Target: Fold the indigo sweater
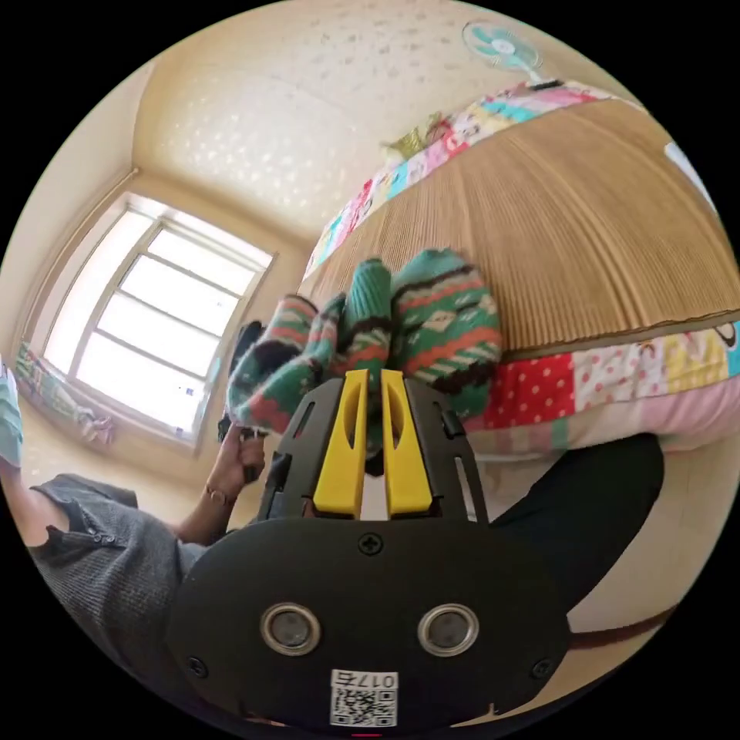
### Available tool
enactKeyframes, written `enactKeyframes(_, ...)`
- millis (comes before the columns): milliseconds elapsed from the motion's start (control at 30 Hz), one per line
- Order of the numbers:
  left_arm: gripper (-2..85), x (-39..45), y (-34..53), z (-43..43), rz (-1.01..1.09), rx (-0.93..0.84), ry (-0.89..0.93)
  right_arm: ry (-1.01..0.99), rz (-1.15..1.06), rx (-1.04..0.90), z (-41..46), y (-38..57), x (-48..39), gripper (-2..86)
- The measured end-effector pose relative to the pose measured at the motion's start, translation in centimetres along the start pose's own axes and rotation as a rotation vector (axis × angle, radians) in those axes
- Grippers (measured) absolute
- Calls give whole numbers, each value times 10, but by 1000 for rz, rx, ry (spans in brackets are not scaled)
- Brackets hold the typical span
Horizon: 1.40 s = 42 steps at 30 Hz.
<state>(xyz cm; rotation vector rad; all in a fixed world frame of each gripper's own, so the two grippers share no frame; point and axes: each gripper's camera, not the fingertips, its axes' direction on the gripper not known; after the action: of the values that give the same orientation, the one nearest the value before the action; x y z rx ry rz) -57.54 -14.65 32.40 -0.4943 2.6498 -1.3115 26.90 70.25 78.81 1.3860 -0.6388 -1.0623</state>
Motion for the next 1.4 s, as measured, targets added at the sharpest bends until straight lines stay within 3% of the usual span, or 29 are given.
enactKeyframes(67,179,12,-4,16,28,32,-59,-79,-89,167,-20,-6,-15,31)
enactKeyframes(100,171,22,-10,24,69,21,-116,-140,-168,159,-16,-20,-30,31)
enactKeyframes(133,171,31,-15,26,99,12,-156,-151,-191,117,-8,-30,-37,34)
enactKeyframes(200,176,39,-24,26,140,-13,-186,-107,-270,-163,50,-69,-69,76)
enactKeyframes(367,165,47,-39,15,206,-116,-216,61,-398,-370,168,-95,-92,135)
enactKeyframes(467,104,38,-30,-29,168,25,-137,-45,-449,-659,247,-86,-90,101)
enactKeyframes(533,92,23,-23,-77,134,173,9,-42,-516,-687,263,-66,-102,81)
enactKeyframes(633,196,-9,-34,-125,11,196,201,-218,-627,-738,260,-25,-133,68)
enactKeyframes(733,222,-54,-38,-173,-156,268,397,-368,-753,-811,250,29,-163,61)
enactKeyframes(867,229,-90,-52,-201,-271,108,447,-326,-842,-929,261,104,-182,47)
enactKeyframes(933,161,-115,-45,-193,-362,-95,428,-307,-826,-923,266,120,-180,41)
enactKeyframes(1000,64,-130,-27,-189,-354,-113,545,-367,-790,-901,265,127,-175,34)
enactKeyframes(1067,48,-132,-15,-189,-263,-128,698,-440,-780,-903,260,127,-174,31)
enactKeyframes(1133,44,-96,-13,-198,82,-243,861,-574,-780,-892,250,122,-181,28)
enactKeyframes(1200,40,-62,-7,-224,331,-241,933,-796,-803,-829,229,113,-203,23)
enactKeyframes(1267,37,-26,-2,-258,589,-203,1020,-886,-786,-757,216,103,-220,18)
enactKeyframes(1400,34,61,36,-330,1250,-245,1256,-1183,-811,-629,176,71,-242,9)
